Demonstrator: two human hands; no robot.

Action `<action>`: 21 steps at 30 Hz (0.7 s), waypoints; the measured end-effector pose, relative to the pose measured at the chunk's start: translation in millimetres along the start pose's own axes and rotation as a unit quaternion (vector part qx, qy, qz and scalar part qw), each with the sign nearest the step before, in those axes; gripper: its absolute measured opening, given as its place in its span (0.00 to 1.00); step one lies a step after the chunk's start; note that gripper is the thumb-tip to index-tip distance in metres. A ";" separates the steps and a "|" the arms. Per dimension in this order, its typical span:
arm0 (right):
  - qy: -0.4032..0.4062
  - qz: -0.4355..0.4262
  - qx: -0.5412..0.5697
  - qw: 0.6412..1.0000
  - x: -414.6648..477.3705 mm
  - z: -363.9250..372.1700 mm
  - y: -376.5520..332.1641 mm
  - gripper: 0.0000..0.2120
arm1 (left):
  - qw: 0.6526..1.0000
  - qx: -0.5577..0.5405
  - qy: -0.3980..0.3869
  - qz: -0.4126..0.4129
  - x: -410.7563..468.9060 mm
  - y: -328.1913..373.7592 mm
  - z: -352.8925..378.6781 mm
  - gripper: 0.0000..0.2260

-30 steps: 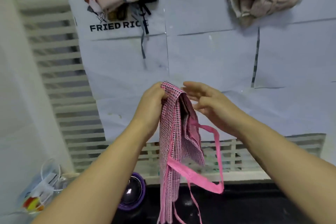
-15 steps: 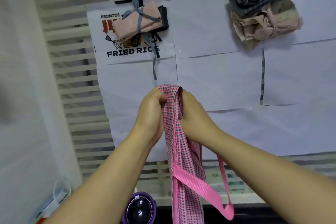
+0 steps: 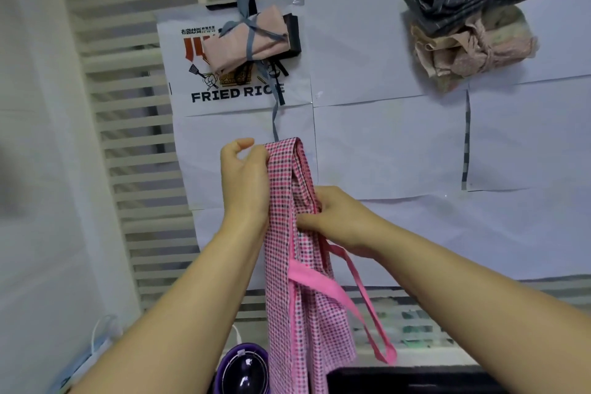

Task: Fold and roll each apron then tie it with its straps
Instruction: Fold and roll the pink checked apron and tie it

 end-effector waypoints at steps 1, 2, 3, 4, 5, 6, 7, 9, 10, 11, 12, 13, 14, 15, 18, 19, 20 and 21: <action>-0.010 0.005 0.025 1.000 0.7 1.9 0.4 0.08 | 1.000 0.013 -0.002 0.011 0.9 1.6 0.3 0.07; -0.016 0.008 0.044 0.999 1.3 3.4 0.4 0.08 | 0.999 0.024 -0.009 0.024 1.7 2.7 0.6 0.08; -0.018 0.007 0.051 0.998 2.0 3.2 -1.1 0.08 | 0.999 0.031 -0.015 0.033 3.3 3.4 1.3 0.08; -0.018 0.001 0.049 0.999 2.5 3.0 -3.0 0.08 | 0.999 0.032 -0.016 0.039 4.4 4.8 2.0 0.09; -0.019 -0.003 0.042 0.999 2.7 3.8 -4.4 0.07 | 0.999 0.027 -0.012 0.043 5.1 5.8 2.0 0.09; -0.023 -0.005 0.031 0.999 3.2 5.3 -5.1 0.07 | 0.999 0.019 -0.006 0.048 6.4 7.4 2.2 0.09; -0.029 -0.007 0.019 0.999 3.0 7.9 -5.3 0.07 | 0.998 0.014 0.002 0.053 7.3 8.1 1.8 0.08; -0.034 -0.008 -0.008 0.999 2.7 13.8 -3.7 0.09 | 0.997 0.019 0.017 0.069 10.4 10.9 0.4 0.08; -0.035 -0.007 -0.019 0.999 2.9 16.6 -1.4 0.09 | 0.997 0.021 0.024 0.073 12.2 11.4 -0.6 0.08; -0.041 -0.004 -0.026 0.999 2.4 20.1 1.4 0.08 | 0.996 0.020 0.032 0.075 14.2 10.9 -2.0 0.08; -0.049 0.000 -0.036 0.998 1.3 23.9 5.0 0.08 | 0.996 0.019 0.038 0.077 16.1 10.4 -3.6 0.08; -0.057 0.006 -0.051 0.997 0.2 27.5 9.7 0.09 | 0.996 0.018 0.045 0.081 18.1 10.3 -5.3 0.08; -0.063 0.014 -0.065 0.996 -0.6 30.9 15.8 0.10 | 0.995 0.020 0.050 0.087 19.9 10.8 -7.0 0.08; -0.066 0.023 -0.071 0.995 -1.5 33.9 21.9 0.11 | 0.993 0.024 0.057 0.096 22.0 11.9 -8.9 0.08; -0.076 0.051 -0.048 0.995 -5.1 41.3 40.0 0.09 | 0.989 0.043 0.069 0.121 26.4 17.2 -13.1 0.08; -0.086 0.062 -0.029 0.994 -6.9 44.7 44.9 0.07 | 0.989 0.049 0.069 0.125 27.2 17.9 -13.8 0.08; -0.097 0.075 -0.008 0.992 -8.3 48.5 49.5 0.06 | 0.988 0.053 0.066 0.127 28.0 18.1 -14.3 0.08; -0.104 0.087 0.008 0.991 -8.8 51.2 53.7 0.06 | 0.988 0.056 0.061 0.128 29.2 17.5 -14.2 0.08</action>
Point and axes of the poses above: each hand's wrist, its own x-axis towards the middle knuckle, its own z-axis out of the palm, y = z × x, the point moved 9 cm from there along x, towards the middle knuckle, and after that the axes turned 10 degrees about z, right-handed, at the moved point
